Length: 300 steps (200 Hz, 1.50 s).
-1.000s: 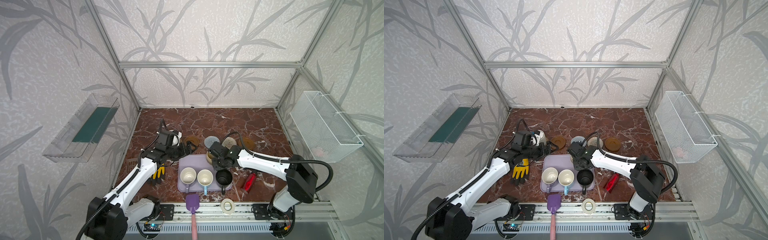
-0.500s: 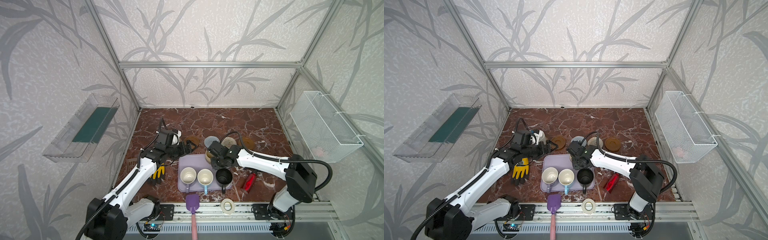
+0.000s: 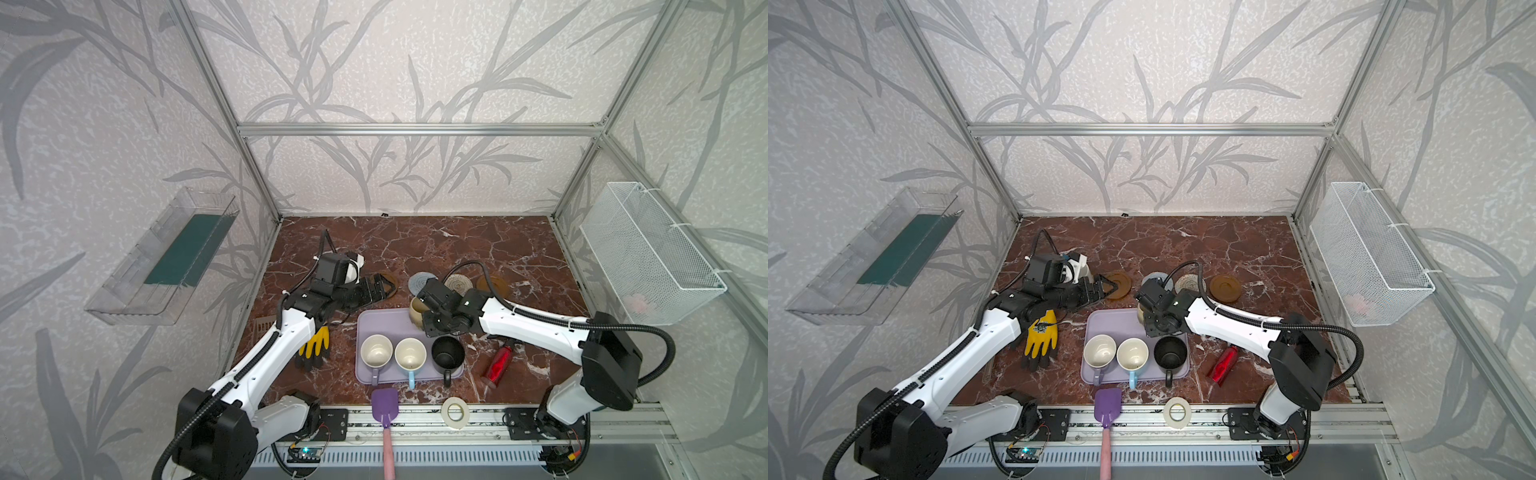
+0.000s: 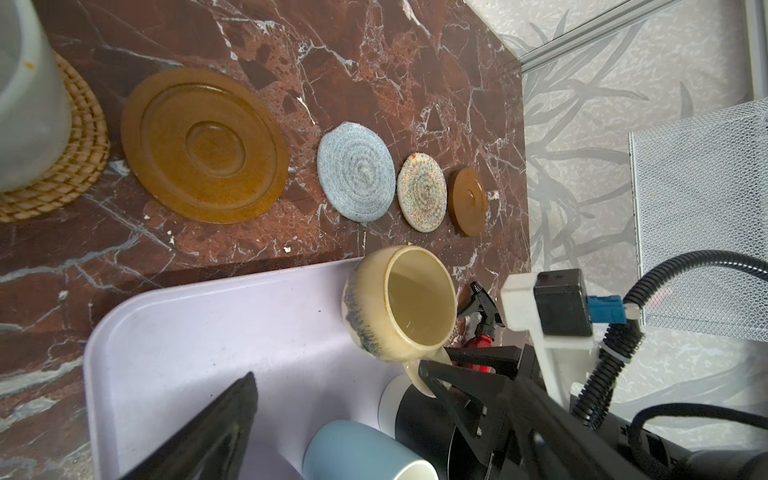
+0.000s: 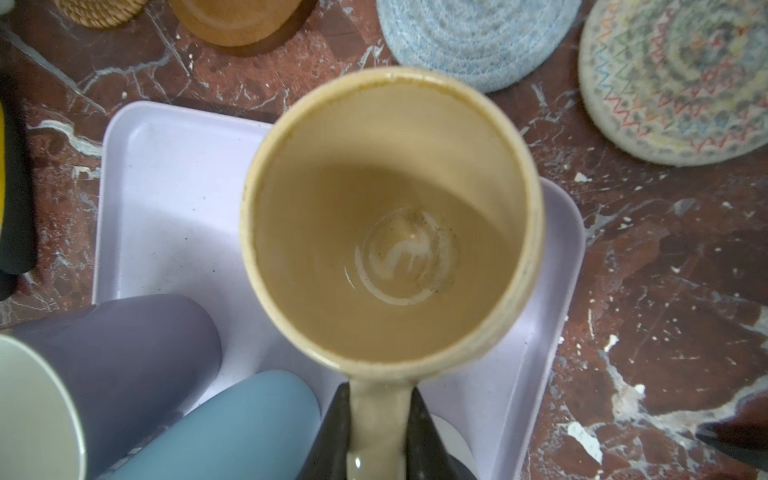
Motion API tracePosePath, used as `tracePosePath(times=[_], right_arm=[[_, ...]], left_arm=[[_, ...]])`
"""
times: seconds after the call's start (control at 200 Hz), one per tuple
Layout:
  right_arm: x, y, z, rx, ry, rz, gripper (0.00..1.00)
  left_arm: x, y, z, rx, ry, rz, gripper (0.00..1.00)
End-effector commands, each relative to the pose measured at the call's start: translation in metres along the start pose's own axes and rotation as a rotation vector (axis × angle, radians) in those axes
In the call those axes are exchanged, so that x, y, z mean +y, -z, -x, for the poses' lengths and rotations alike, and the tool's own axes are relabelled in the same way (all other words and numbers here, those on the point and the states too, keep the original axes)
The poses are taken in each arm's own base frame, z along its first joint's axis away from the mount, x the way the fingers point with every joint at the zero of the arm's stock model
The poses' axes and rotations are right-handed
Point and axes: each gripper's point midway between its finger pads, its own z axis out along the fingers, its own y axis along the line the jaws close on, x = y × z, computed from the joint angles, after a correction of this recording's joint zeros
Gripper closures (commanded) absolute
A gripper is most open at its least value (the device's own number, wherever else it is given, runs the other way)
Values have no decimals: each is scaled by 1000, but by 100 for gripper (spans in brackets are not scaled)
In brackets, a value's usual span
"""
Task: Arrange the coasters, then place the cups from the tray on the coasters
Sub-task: 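Lift the cream glazed mug off the tray with right gripper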
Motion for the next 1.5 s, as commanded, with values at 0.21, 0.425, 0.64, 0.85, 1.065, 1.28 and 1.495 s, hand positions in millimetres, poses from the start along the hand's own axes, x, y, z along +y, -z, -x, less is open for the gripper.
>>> tracePosePath(times=[0.21,0.425,0.64,0.85,1.065,1.28,1.495], right_arm=[[18,29,28,-130,-14,71,100],[20,35,35,-166,-5,73,100],[26,46,39,-208,11,75,100],[20,34,27,-181,18,32,100],[27,45,37,-245,32,61,100],[33,61,48,-308,57,61,100],[39,61,59,-342,51,63,100]], left_arm=[[-3,2,6,-25,-9,-3,3],[-1,1,5,-19,-9,7,3],[0,0,6,-18,-10,18,3],[2,-7,4,-3,13,1,3],[3,-6,4,-3,4,14,4],[4,-8,5,-2,24,18,4],[8,-1,13,-44,27,46,4]])
